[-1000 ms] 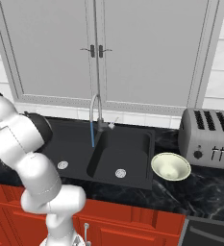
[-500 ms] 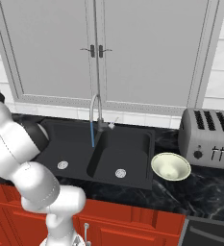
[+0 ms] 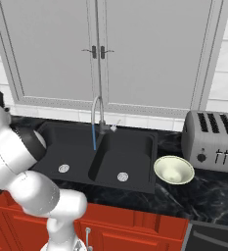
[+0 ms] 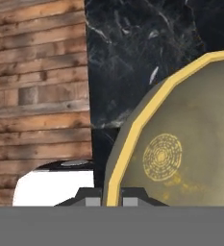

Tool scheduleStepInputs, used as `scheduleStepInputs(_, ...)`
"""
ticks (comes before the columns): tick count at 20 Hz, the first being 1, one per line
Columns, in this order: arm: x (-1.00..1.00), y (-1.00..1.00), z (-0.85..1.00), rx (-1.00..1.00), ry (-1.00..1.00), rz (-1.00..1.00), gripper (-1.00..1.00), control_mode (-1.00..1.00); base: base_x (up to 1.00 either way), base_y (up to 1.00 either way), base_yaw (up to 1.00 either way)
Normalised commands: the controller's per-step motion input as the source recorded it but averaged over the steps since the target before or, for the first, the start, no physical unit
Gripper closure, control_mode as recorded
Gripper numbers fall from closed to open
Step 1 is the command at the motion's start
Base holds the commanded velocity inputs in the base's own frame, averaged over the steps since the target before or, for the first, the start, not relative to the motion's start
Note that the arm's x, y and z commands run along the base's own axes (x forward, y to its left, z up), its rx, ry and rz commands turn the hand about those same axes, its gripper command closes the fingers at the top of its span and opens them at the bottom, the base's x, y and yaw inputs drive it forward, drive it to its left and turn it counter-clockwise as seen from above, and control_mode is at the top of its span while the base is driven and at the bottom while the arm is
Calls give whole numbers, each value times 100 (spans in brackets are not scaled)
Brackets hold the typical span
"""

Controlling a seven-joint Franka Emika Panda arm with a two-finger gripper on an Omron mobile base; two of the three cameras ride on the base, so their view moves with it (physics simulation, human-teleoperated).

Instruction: Rinse each bowl for a few seconds and place them down in the sink or on the counter.

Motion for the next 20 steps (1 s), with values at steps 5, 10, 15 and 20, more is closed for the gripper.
scheduleStepInputs(5,-1,-39,15,-18,4,-26,100,-100,0,0,0)
scheduleStepInputs(10,-1,-27,2,-19,1,-16,100,-100,0,0,0)
scheduleStepInputs(15,2,-11,0,-25,-2,-4,100,-100,0,0,0)
scheduleStepInputs(20,0,-22,0,-24,-5,0,100,-100,0,0,0)
